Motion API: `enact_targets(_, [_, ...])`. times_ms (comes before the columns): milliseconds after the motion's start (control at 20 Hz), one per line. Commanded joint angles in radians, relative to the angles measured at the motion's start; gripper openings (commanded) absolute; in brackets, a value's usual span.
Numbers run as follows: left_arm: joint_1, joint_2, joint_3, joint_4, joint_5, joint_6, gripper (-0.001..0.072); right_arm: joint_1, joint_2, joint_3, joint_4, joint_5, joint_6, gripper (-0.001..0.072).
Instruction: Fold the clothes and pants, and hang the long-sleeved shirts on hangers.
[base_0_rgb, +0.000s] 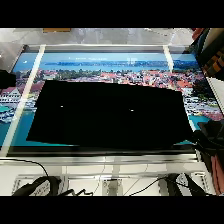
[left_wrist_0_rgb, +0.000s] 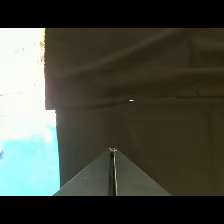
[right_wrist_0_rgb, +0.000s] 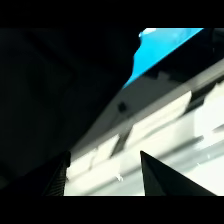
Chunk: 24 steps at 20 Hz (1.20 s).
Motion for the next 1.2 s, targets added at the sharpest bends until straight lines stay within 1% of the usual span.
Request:
enact_targets(0, [-0.001,0.037,-0.008,0.000,0.000,0.005,0.0007,-0.012,-0.025,-0.040,0.006,-0.146,0.042,0.0479])
enact_targets(150, [-0.001,0.037,-0.008,-0.031,0.001,0.002,0.0007,-0.073,-0.103,-0.040,0.075,-0.195,0.038,0.0480])
enact_targets(250, [-0.001,0.037,-0.008,-0.037,0.002,0.002,0.0007,-0.107,-0.157,-0.040,0.104,-0.207,0.005,0.0478])
enact_targets(300, [-0.001,0.037,-0.008,-0.037,0.002,0.002,0.0007,-0.119,-0.187,-0.040,0.135,-0.219,-0.035,0.0441])
enact_targets(500, [-0.001,0.037,-0.008,-0.037,0.002,0.002,0.0007,-0.134,-0.288,-0.040,0.284,-0.265,-0.223,0.0440])
enact_targets(550, [-0.001,0.037,-0.008,-0.037,0.002,0.003,0.0008,-0.134,-0.304,-0.040,0.296,-0.278,-0.245,0.0440])
enact_targets(700, [-0.001,0.034,-0.008,-0.037,0.002,0.003,0.0008,-0.134,-0.338,-0.040,0.293,-0.374,-0.253,0.0440])
enact_targets(750, [-0.001,0.031,-0.008,-0.037,0.002,0.003,0.0007,-0.134,-0.346,-0.040,0.294,-0.394,-0.266,0.0381])
enact_targets(800, [-0.001,0.025,-0.008,-0.038,0.002,0.003,0.0008,-0.134,-0.352,-0.040,0.293,-0.402,-0.280,0.0301])
enact_targets(1000, [-0.001,-0.014,-0.009,-0.080,0.002,0.003,0.0008,-0.134,-0.374,-0.040,0.298,-0.455,-0.286,0.0292])
enact_targets(1050, [-0.001,-0.023,-0.009,-0.082,0.001,0.002,0.0015,-0.134,-0.385,-0.040,0.301,-0.450,-0.285,0.0304])
enact_targets(1100, [-0.001,-0.031,-0.009,-0.085,0.002,0.003,0.0015,-0.133,-0.396,-0.040,0.301,-0.437,-0.278,0.0421])
enact_targets(1150, [-0.001,-0.038,-0.009,-0.086,0.002,0.003,0.0016,-0.132,-0.406,-0.040,0.301,-0.427,-0.260,0.0555])
